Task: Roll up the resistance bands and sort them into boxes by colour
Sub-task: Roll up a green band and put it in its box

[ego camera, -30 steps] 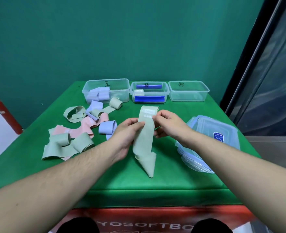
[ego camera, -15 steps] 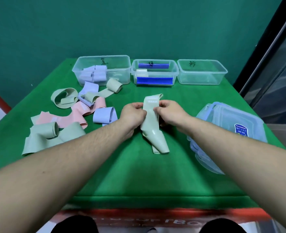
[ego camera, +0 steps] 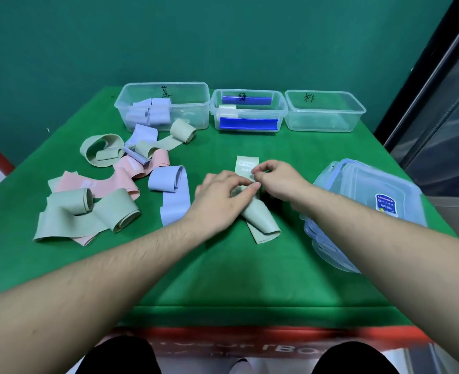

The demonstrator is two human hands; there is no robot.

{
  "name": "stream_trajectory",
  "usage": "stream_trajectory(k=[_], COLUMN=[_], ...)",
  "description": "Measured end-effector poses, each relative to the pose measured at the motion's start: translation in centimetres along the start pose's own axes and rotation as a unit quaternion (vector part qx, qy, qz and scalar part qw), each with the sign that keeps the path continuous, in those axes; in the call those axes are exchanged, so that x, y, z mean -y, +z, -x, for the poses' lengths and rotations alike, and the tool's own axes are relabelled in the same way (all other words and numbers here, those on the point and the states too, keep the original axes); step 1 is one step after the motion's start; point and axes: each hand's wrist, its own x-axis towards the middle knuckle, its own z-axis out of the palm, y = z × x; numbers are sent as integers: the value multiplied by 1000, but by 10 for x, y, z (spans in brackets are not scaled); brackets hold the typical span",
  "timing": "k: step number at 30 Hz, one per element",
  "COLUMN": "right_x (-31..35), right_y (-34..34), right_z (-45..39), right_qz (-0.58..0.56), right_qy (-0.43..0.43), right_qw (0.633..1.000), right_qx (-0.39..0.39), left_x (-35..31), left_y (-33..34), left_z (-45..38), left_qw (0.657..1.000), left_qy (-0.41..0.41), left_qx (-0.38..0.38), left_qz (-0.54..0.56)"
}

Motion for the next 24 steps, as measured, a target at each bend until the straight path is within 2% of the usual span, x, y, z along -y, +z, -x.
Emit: stream_trajectory(k=[3,5,8,16,21,24], right_x=[-2,-2,-2,1,-3,-12], right_y=[-3,-6,-8,-20,-26,-25], right_z=[19,31,48,80,94,95], right_qz=[6,14,3,64,45,40], right_qy=[-5,-13,-9,-7,-64,-100], right_qw=[999,998,995,994,983,985], right_qx=[43,67,99,93,166,132], left_x=[-2,0,6,10,7,7], left_y=[-9,-13,-12,-11,-9,-5], left_z=[14,22,31,43,44,42], left_qw=[998,996,994,996,998,998], left_qy=[41,58,38,-29,-37,-41], left_qx=[38,74,105,25,7,1], left_qz=[-36,-11,21,85,60,52])
